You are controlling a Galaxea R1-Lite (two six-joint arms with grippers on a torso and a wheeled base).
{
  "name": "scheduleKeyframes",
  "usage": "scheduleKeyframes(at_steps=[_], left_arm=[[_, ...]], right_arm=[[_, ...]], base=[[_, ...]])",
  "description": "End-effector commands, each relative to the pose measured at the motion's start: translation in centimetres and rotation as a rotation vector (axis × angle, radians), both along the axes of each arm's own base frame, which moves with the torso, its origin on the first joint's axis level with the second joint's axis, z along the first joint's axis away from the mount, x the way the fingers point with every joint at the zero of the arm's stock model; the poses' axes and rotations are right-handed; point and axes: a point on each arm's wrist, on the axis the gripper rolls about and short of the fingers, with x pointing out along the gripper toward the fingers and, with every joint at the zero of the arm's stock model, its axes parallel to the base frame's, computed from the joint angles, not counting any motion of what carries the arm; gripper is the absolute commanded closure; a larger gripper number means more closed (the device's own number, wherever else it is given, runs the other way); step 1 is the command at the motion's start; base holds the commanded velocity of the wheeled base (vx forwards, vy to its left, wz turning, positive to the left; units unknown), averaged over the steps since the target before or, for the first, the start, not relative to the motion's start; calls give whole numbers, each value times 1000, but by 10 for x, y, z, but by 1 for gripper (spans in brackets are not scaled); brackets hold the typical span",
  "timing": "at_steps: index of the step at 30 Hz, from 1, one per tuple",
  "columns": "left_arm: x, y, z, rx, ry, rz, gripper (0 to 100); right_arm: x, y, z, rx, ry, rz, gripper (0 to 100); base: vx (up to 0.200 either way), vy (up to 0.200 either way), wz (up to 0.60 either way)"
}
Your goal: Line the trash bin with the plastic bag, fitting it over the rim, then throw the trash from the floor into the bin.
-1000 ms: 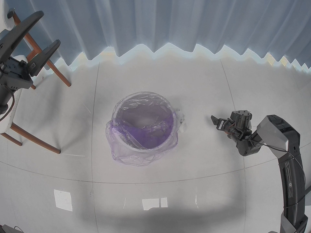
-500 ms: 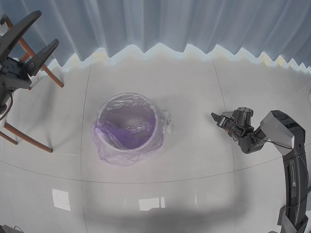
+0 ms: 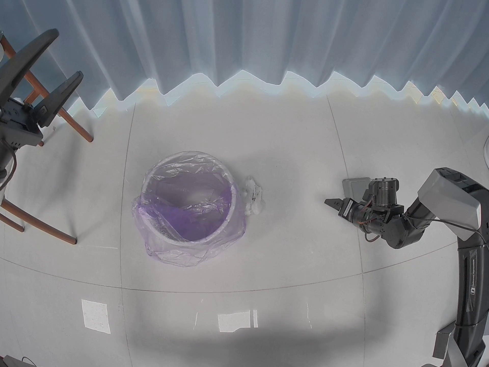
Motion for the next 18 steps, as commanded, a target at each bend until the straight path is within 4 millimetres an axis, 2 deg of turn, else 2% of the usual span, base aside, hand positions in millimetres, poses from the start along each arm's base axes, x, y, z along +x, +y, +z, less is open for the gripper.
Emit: scheduleKeyframes(at_steps=[1,6,11,15,18], left_arm=[[-2,5,-3,2,0,32,0],[-5,8,-3,4,-6,47,0],[-8,7,-2,3,-11,43,0],[-9,7,-1,2,-13,44,0],[-10,7,-1,4,-15,42,0]], right_arm=[[-15,11,13,3,19,38,0],[-24,30,3,-11,47,82,0],[-27,48,5,-46,26,79,0],[-25,57,1,-96,-8,85,0],[-17,61,-7,-166,-64,86,0]], base=[[0,200,0],[0,200,0],[0,200,0],[0,200,0],[0,200,0]])
